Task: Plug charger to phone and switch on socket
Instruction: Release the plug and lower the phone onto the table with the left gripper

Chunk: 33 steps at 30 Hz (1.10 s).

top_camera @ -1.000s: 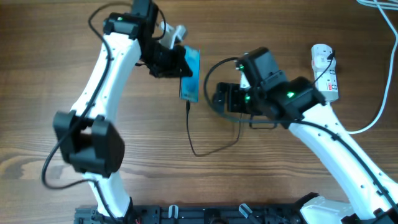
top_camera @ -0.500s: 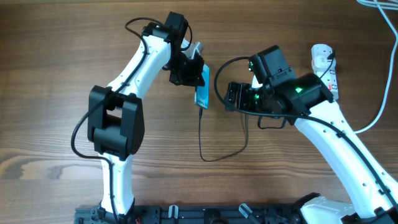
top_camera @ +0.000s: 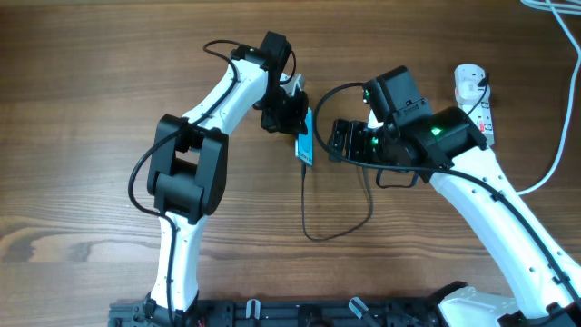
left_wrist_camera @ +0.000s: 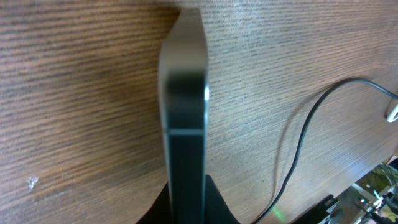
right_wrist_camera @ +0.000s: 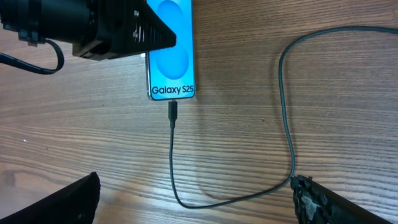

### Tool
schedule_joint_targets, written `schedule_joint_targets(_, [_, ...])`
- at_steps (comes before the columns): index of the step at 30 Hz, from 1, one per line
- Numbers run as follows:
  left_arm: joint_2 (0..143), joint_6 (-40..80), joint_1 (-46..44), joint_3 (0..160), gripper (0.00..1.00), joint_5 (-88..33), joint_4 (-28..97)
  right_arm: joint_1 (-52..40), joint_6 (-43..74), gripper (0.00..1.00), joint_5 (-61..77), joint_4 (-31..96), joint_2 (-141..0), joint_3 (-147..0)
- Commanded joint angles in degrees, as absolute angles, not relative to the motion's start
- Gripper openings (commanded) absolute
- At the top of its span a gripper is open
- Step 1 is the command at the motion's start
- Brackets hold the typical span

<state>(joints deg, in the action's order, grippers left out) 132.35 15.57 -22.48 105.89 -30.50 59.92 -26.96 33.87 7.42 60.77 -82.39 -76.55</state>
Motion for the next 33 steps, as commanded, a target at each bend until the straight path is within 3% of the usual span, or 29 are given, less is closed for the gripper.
schedule_joint_targets(1, [133.7, 15.9, -23.4, 106.0, 0.12, -32.0, 59.5, -27.0, 34.7, 1.00, 6.3, 60.5, -81.4, -77.1])
schedule_joint_targets(12, [134.6, 15.9, -23.4, 106.0, 0.12, -30.0, 60.1, -27.0, 34.6, 1.00, 5.7, 60.5, -81.4, -77.1])
schedule_joint_targets(23, [134.6, 15.9, -23.4, 106.0, 0.21, -25.8, 61.7, -27.0, 34.6, 1.00, 5.7, 61.3, -81.4, -77.1])
schedule_joint_targets(26, [134.6, 15.9, -23.4, 106.0, 0.28, -25.8, 62.0, -27.0, 34.6, 1.00, 5.7, 61.7, -81.4, -77.1])
schedule_joint_targets(33, [134.6, 15.9, -23.4, 106.0, 0.28, -23.4, 62.8, -27.0, 34.7, 1.00, 5.8, 61.8, -81.4, -77.1])
